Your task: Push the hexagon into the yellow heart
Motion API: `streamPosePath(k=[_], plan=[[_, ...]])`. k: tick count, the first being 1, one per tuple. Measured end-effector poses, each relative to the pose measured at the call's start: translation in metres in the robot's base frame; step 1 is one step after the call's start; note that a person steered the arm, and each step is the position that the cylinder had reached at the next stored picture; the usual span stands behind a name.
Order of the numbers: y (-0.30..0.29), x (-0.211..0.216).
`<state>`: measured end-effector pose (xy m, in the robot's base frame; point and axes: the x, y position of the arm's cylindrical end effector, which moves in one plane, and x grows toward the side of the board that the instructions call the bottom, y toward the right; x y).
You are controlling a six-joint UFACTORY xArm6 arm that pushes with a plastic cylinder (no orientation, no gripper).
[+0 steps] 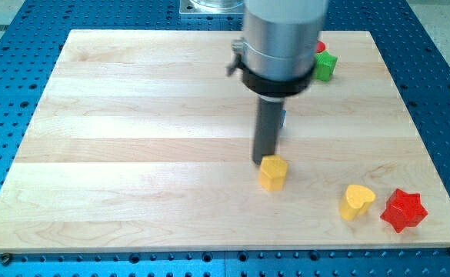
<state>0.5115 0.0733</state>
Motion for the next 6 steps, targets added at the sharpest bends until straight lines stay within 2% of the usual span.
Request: streamPosePath(k=[1, 2, 3, 4, 5, 6], plan=[[-0.021, -0.012], [-0.079, -0.011], [-0.085, 0.022], [0.005, 0.034], [0.049, 0.035], [0.037, 0.030]])
